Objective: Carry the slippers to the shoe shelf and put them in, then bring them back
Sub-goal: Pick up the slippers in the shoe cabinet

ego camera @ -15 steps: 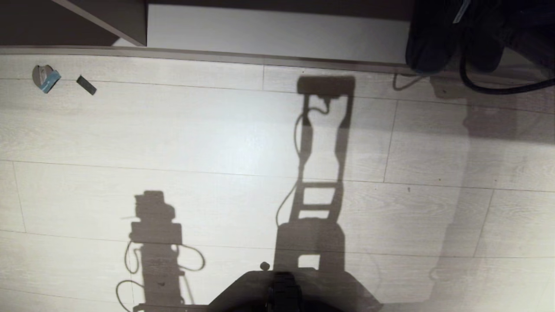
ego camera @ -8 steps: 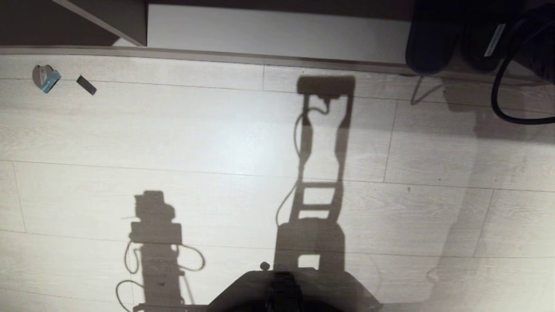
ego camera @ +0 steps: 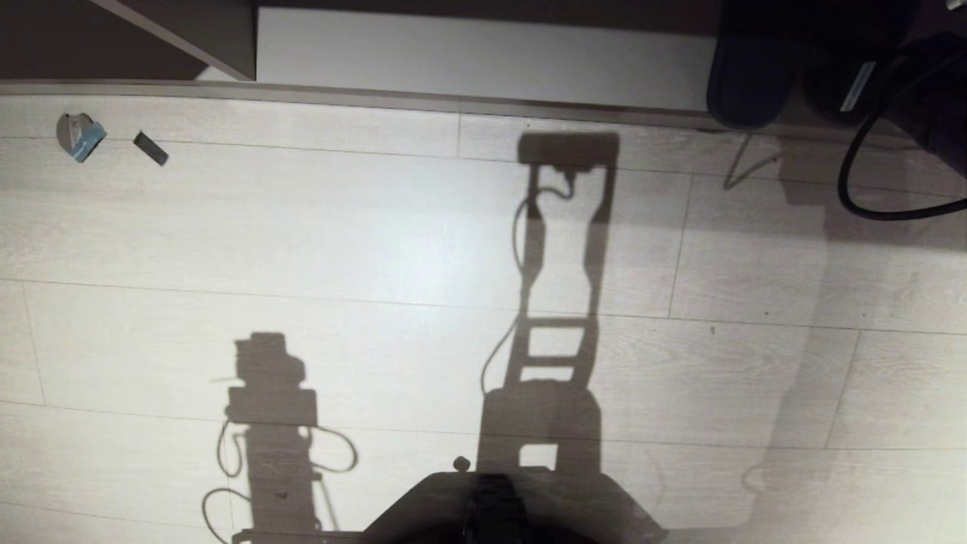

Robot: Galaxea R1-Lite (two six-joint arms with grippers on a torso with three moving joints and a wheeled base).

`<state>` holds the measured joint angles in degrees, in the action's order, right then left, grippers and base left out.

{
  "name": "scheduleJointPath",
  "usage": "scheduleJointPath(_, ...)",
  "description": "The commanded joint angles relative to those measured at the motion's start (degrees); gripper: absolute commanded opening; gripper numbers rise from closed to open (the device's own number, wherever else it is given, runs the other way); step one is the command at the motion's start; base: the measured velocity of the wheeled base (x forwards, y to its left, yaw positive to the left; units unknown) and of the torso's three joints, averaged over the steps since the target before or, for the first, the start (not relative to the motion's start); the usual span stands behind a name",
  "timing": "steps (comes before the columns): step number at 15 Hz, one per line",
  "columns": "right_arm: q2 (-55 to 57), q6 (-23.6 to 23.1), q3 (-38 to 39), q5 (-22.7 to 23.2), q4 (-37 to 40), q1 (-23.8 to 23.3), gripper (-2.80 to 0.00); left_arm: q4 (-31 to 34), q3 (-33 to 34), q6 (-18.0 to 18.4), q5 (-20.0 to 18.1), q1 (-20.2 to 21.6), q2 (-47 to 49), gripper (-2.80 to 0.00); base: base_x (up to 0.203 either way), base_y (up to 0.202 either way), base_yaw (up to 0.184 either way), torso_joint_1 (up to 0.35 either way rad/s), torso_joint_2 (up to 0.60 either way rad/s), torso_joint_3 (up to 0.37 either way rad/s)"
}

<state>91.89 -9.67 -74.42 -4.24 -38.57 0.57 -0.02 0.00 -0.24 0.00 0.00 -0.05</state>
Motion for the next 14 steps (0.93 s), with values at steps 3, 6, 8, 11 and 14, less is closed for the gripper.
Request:
scheduleJointPath(3,2.3,2.1,0.5,4.4,-0.5,-0.1,-2.80,-0.1,0.0,0.0,0.0,0.0,0.0,-2.80,0.000,0.000,0.000,0.000,0.00,0.000)
scheduleJointPath(6,2.2,2.2,2.7,6.3,-0.5,-0.3,-2.80,0.0,0.0,0.0,0.0,0.0,0.0,-2.80,0.000,0.000,0.000,0.000,0.00,0.000)
scheduleJointPath(8,1.9,2.1,3.2,6.4,-0.7,-1.0,-2.80,0.0,0.0,0.0,0.0,0.0,0.0,-2.80,0.000,0.000,0.000,0.000,0.00,0.000)
scheduleJointPath(11,0.4,2.1,4.2,6.9,-0.8,-1.1,-2.80,0.0,0.0,0.0,0.0,0.0,0.0,-2.80,0.000,0.000,0.000,0.000,0.00,0.000)
scheduleJointPath(14,-1.4,1.4,4.3,6.9,-0.3,-2.1,-2.80,0.0,0.0,0.0,0.0,0.0,0.0,-2.80,0.000,0.000,0.000,0.000,0.00,0.000)
